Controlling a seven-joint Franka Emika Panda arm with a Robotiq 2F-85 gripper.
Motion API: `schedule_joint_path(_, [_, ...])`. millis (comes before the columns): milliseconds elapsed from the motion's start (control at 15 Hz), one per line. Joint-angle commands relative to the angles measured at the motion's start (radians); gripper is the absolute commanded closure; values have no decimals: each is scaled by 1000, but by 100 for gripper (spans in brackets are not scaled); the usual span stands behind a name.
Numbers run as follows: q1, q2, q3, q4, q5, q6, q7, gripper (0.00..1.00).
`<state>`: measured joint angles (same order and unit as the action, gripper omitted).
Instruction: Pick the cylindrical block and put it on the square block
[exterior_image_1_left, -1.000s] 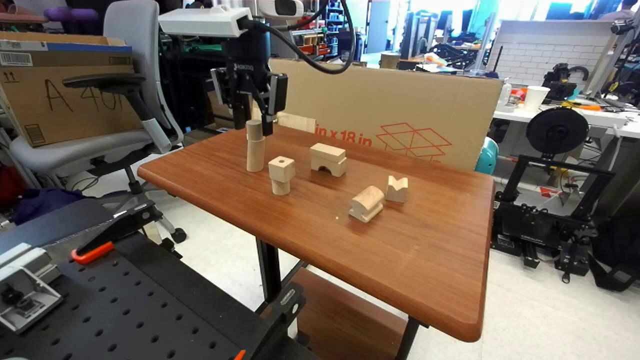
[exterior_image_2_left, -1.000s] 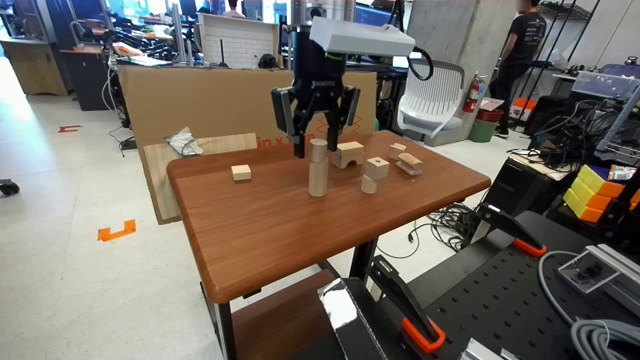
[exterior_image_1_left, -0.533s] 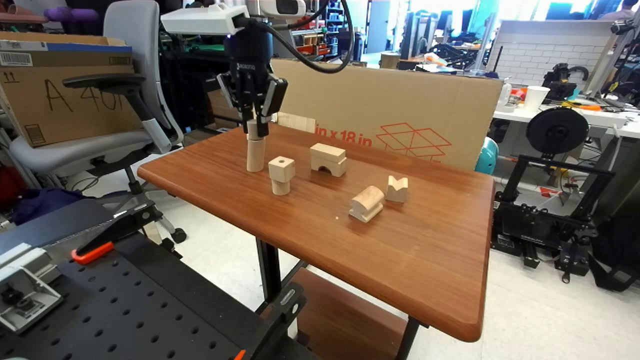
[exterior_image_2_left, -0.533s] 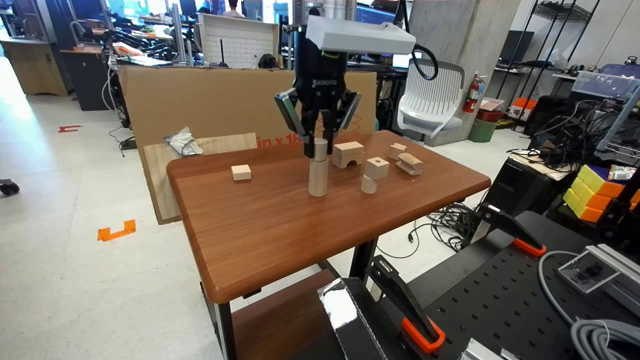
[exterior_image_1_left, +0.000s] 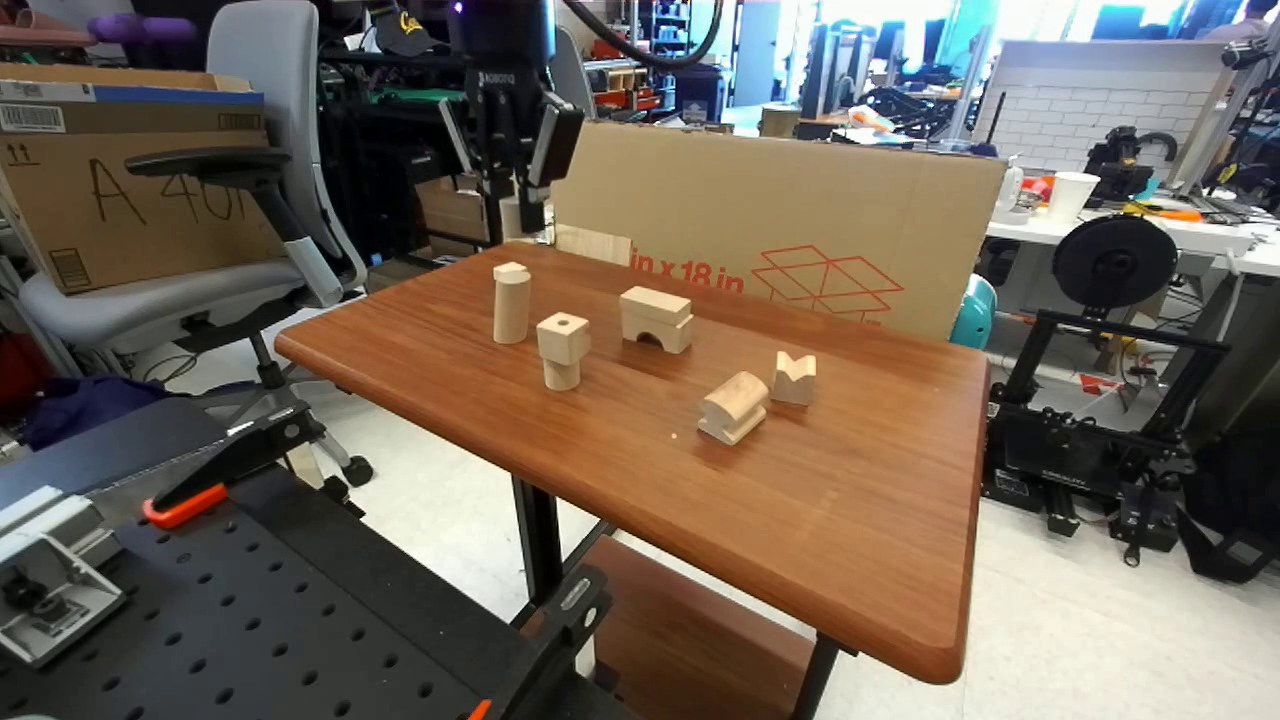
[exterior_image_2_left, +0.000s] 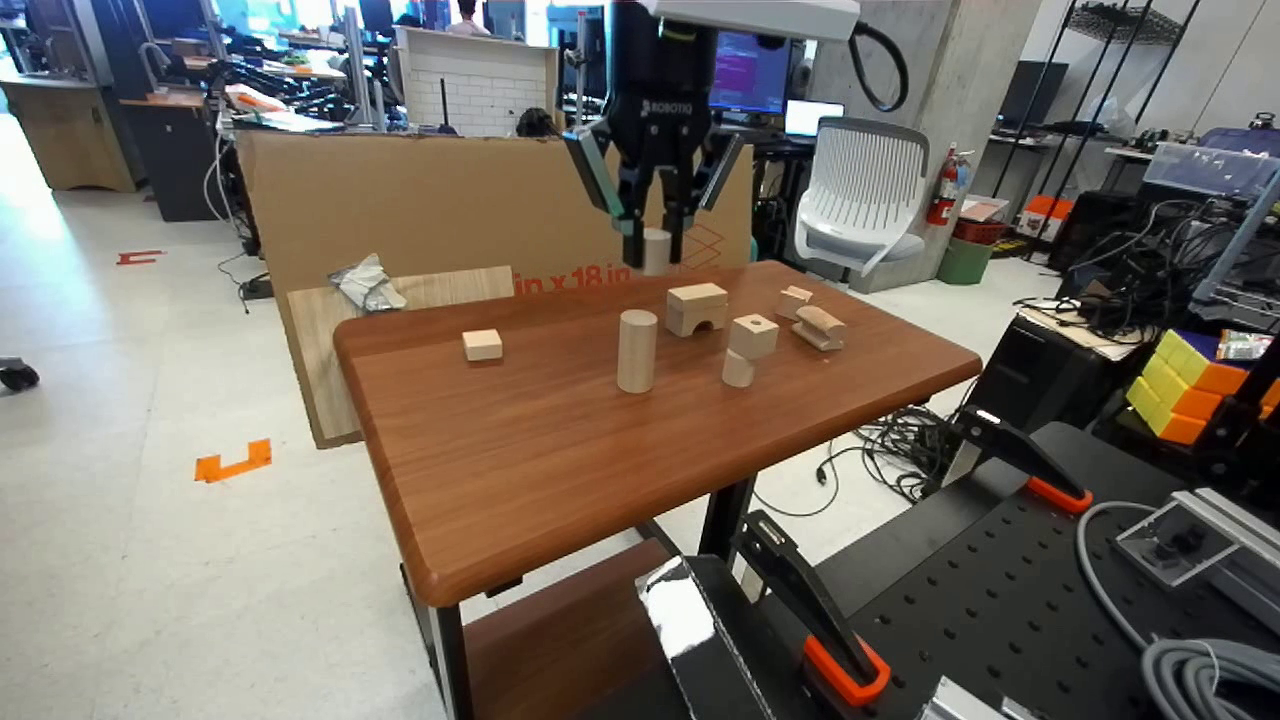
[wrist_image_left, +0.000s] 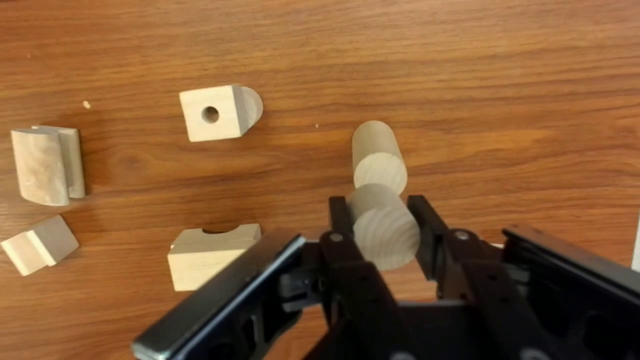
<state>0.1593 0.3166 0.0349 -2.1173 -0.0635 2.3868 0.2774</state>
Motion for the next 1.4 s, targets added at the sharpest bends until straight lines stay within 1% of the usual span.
schedule_joint_path(0, [-38, -88, 0, -57, 42, -12, -28, 92])
schedule_joint_path(133, [-64, -89, -5, -57, 67, -13, -41, 92])
schedule_joint_path(333, [-103, -57, -13, -41, 115, -36, -60, 92])
schedule_joint_path(533, [-127, -37, -20, -51, 142, -38, -70, 92])
schedule_joint_path(733, [-132, -26, -27, -67, 140, -31, -62, 92])
schedule_joint_path(1333, [-111, -26, -39, -107, 104, -1, -18, 92])
